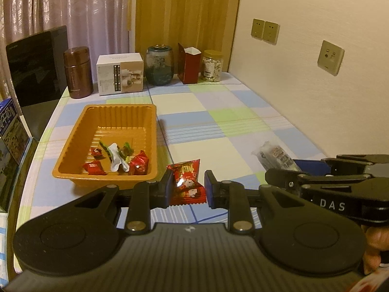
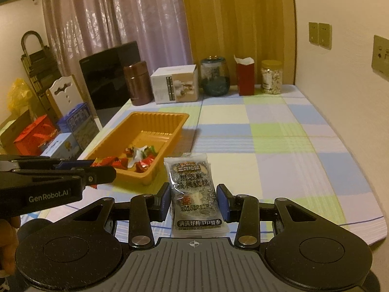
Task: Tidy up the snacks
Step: 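Carry the red candy and clear packet over the orange tray with both tools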
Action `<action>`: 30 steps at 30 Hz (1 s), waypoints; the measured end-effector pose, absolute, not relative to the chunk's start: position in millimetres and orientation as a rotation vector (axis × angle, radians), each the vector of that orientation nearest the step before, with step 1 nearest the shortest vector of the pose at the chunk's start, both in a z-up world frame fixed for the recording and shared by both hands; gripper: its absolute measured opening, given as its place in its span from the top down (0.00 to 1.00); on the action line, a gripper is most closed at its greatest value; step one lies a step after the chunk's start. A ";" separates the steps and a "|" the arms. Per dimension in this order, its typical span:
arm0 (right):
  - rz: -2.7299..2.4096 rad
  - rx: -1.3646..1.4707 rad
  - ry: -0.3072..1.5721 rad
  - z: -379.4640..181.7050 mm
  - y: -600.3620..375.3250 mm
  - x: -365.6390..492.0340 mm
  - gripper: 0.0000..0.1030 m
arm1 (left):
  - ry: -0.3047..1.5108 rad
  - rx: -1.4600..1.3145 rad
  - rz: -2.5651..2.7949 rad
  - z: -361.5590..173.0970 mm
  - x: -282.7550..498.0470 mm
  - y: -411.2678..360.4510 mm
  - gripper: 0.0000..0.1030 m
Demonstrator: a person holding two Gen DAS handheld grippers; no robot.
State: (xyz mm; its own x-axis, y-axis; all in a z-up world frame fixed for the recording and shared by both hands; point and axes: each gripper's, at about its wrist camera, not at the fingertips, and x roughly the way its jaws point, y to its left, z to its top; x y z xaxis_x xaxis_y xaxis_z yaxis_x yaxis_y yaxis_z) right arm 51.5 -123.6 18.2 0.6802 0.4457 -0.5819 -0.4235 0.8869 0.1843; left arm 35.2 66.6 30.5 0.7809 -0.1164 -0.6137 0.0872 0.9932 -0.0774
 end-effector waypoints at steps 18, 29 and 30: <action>0.530 0.011 0.726 -12.1 -71.4 75.3 0.60 | 0.711 -0.064 -0.068 2.2 58.5 119.5 0.77; 0.549 0.009 0.750 -28.3 -30.8 103.1 0.60 | 0.721 -0.056 -0.033 -3.1 88.6 159.8 0.77; 0.549 0.010 0.750 -29.4 -28.4 105.6 0.60 | 0.724 -0.052 -0.035 -3.8 92.2 162.1 0.77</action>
State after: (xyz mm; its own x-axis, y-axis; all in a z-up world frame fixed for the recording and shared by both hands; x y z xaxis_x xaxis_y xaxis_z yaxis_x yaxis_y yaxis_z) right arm 105.6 -28.4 -29.4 0.5984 0.4763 -0.6442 -0.4695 0.8600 0.1998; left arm 92.2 162.1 -3.8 0.7486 -0.0506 -0.6611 0.0143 0.9981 -0.0602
